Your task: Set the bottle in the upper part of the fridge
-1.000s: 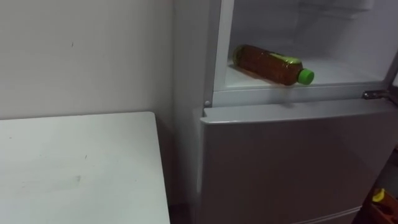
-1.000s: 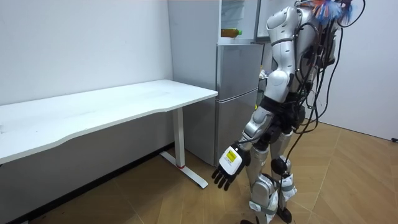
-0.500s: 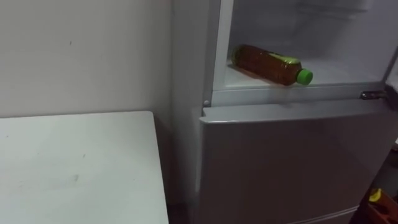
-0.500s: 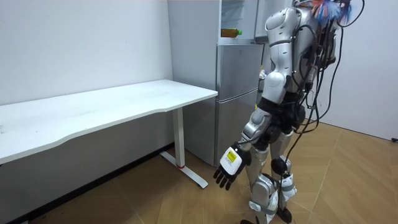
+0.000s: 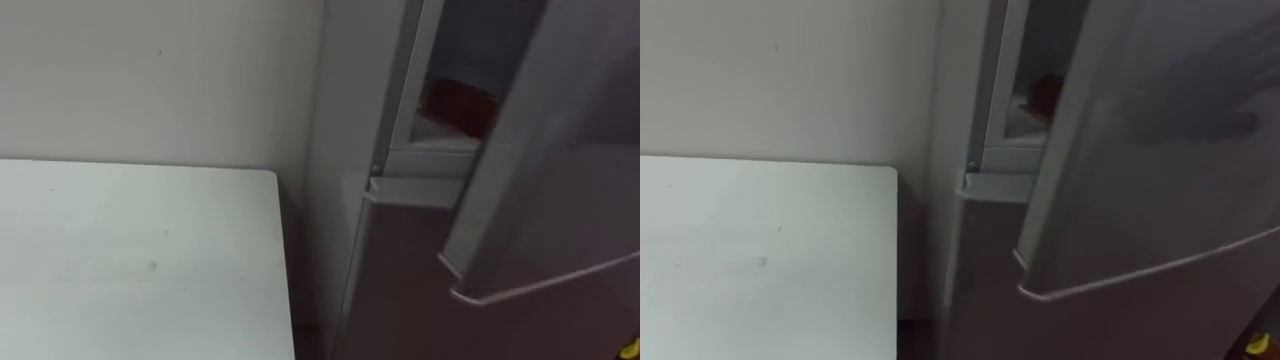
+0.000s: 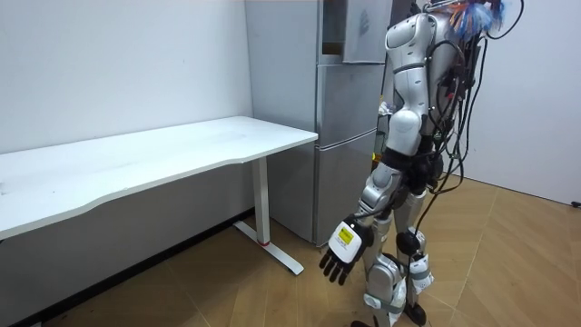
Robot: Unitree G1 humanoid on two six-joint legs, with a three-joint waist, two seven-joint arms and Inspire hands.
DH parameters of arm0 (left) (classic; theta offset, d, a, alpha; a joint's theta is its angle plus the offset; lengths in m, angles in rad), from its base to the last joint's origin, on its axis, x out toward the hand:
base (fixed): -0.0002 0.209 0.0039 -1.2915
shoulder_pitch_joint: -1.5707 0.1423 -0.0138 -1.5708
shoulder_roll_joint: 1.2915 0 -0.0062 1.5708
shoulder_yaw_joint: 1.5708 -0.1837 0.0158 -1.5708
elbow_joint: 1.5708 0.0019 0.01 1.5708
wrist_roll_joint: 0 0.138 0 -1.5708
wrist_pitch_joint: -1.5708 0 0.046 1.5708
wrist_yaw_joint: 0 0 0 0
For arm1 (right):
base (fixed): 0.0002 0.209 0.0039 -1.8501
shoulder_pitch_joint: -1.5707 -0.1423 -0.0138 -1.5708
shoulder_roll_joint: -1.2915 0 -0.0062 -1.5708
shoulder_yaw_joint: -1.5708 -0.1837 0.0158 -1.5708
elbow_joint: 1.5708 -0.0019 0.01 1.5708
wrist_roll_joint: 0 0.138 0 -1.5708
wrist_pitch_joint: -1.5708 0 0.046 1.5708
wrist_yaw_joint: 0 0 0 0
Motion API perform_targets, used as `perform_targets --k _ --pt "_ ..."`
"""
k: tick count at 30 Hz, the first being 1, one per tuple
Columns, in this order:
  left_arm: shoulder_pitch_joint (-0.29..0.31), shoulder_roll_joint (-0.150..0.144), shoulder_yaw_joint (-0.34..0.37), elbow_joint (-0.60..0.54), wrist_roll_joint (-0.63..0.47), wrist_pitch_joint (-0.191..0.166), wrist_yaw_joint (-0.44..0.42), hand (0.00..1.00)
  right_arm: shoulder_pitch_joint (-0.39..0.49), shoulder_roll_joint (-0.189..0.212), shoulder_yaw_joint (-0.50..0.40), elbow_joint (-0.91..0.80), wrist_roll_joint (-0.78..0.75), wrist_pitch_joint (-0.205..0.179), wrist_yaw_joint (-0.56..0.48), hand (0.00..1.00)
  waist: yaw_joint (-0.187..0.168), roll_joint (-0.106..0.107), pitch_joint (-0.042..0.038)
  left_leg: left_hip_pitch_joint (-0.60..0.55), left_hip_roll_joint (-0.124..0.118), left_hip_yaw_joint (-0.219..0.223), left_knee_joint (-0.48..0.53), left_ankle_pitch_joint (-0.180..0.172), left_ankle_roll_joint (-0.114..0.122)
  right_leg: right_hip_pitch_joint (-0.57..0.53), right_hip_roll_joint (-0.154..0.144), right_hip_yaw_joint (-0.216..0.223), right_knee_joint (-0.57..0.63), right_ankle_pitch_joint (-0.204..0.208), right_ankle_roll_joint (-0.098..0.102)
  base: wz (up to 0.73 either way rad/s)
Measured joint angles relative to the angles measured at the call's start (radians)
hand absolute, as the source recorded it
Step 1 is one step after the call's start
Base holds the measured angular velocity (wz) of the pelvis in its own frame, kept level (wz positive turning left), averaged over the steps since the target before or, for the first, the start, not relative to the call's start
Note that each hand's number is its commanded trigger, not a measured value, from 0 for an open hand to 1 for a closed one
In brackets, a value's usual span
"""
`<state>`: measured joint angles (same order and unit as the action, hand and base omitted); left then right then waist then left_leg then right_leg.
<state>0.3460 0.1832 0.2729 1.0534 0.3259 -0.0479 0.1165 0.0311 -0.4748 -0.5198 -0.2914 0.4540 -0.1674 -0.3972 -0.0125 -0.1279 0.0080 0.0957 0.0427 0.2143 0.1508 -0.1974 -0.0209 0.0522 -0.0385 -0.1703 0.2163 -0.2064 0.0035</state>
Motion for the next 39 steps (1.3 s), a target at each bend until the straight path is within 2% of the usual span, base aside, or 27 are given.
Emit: perform_targets --k 2,3,9,18,23,24,25,26,31,39 --pt "-0.002 0.000 0.000 0.000 0.013 0.000 0.008 0.00 -0.002 0.000 0.000 0.000 -0.020 -0.007 0.009 0.00 -0.002 0.005 0.0000 0.000 0.000 0.000 0.000 0.000 0.000 -0.001 0.000 0.000 0.000 0.000 0.000 0.00" --pt "-0.003 -0.001 0.000 0.000 0.020 0.000 0.009 0.00 -0.003 0.000 0.000 0.000 -0.035 -0.007 0.016 0.00 -0.002 0.006 -0.0028 0.002 0.000 0.001 0.000 0.000 0.000 -0.002 0.000 0.001 0.000 0.000 0.000 0.00" --pt "-0.005 -0.001 -0.001 -0.001 0.020 0.000 0.009 0.00 -0.009 0.000 0.001 0.000 -0.021 -0.006 0.069 0.00 -0.012 0.022 -0.0081 0.003 0.001 0.001 -0.001 0.000 0.000 -0.001 0.000 0.003 0.002 0.000 0.000 0.00" --pt "-0.004 -0.001 0.000 -0.001 0.020 0.000 0.009 0.00 -0.009 0.000 0.011 0.000 -0.023 -0.006 0.118 0.00 -0.007 0.013 -0.0068 0.003 0.001 0.001 0.001 0.000 0.000 0.000 0.000 0.003 0.003 0.000 0.000 0.00" --pt "-0.005 0.000 -0.001 -0.002 0.020 0.000 -0.002 0.00 -0.010 -0.001 0.049 -0.001 -0.023 -0.005 0.155 0.00 -0.003 0.014 -0.0095 0.001 0.001 0.000 0.001 0.000 0.000 0.000 0.000 0.002 0.000 0.000 -0.001 0.00" --pt "-0.004 0.000 -0.001 -0.002 0.020 0.003 -0.007 0.00 -0.010 -0.001 0.062 -0.004 -0.023 -0.004 0.162 0.00 -0.002 0.017 -0.0078 0.001 0.001 0.000 0.001 0.000 0.000 0.000 0.000 0.002 -0.001 0.000 -0.001 0.00" --pt "-0.004 0.000 -0.001 -0.001 0.020 0.005 -0.016 0.00 -0.017 -0.001 0.078 -0.005 -0.023 -0.003 0.171 0.00 -0.002 0.011 -0.0105 0.001 0.001 0.001 0.001 0.000 0.000 0.000 0.000 0.002 -0.001 0.000 -0.001 0.00" --pt "-0.004 0.000 -0.001 -0.001 0.020 0.005 -0.019 0.00 -0.023 -0.001 0.087 -0.005 -0.023 -0.001 0.175 0.00 -0.001 0.017 -0.0073 0.001 0.001 0.001 0.001 0.000 0.000 0.001 0.001 0.002 -0.001 0.001 -0.001 0.00" --pt "-0.013 0.002 -0.004 0.000 0.020 0.007 -0.019 0.00 -0.075 -0.001 0.156 -0.005 -0.023 0.016 0.211 0.00 0.011 0.017 -0.0071 -0.010 0.001 -0.002 0.007 0.000 0.000 0.000 -0.001 -0.001 0.000 0.001 -0.001 0.02" --pt "-0.041 0.002 -0.006 -0.001 0.021 0.046 -0.011 0.00 -0.109 -0.001 0.224 0.004 -0.022 0.047 0.243 0.00 0.049 0.024 -0.0049 -0.016 0.001 -0.028 0.020 0.000 0.000 0.009 -0.005 -0.028 0.002 0.001 -0.002 0.10"
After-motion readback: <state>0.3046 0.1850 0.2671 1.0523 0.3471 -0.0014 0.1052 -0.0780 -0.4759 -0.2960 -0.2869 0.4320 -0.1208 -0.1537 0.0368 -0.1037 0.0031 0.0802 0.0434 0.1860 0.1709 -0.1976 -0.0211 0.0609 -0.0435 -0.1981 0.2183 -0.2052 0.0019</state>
